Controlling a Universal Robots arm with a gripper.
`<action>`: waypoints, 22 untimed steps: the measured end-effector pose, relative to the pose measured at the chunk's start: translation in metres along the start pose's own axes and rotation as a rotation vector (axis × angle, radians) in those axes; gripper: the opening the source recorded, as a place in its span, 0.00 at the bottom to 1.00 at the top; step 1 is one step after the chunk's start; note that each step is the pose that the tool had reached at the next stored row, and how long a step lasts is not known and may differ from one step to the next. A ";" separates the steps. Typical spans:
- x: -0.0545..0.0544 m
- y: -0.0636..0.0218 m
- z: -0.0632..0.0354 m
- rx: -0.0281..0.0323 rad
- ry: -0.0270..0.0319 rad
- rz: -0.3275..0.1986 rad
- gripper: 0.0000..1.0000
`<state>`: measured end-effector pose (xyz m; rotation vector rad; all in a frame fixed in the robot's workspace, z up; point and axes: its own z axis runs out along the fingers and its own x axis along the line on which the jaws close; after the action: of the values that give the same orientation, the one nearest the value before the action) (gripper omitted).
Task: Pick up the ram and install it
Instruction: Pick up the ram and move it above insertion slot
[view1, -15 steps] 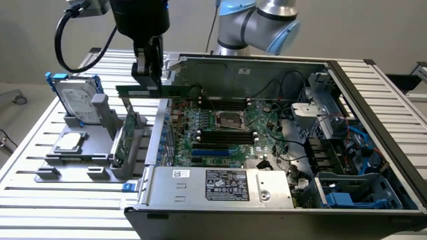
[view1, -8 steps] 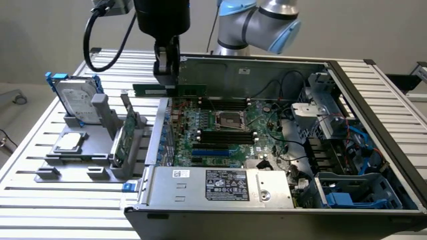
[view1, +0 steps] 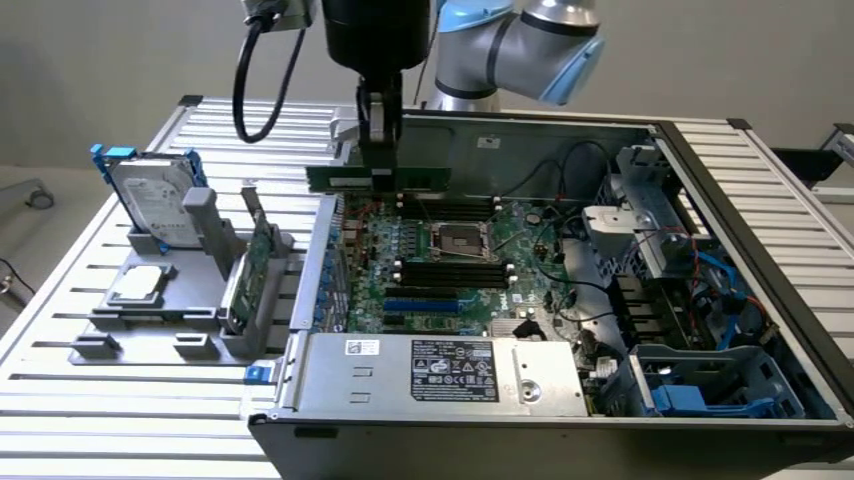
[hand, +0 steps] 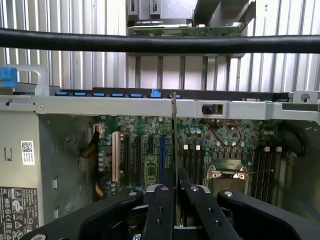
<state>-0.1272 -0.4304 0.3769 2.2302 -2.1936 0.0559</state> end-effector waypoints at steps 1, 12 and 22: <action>-0.001 -0.0045 0.0001 -0.0001 0.0000 0.000 0.14; -0.019 -0.0503 0.0126 -0.0018 0.0000 0.000 0.14; -0.026 -0.0743 0.0310 -0.0036 -0.0001 0.016 0.14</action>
<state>-0.0527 -0.4046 0.3462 2.2106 -2.2104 0.0519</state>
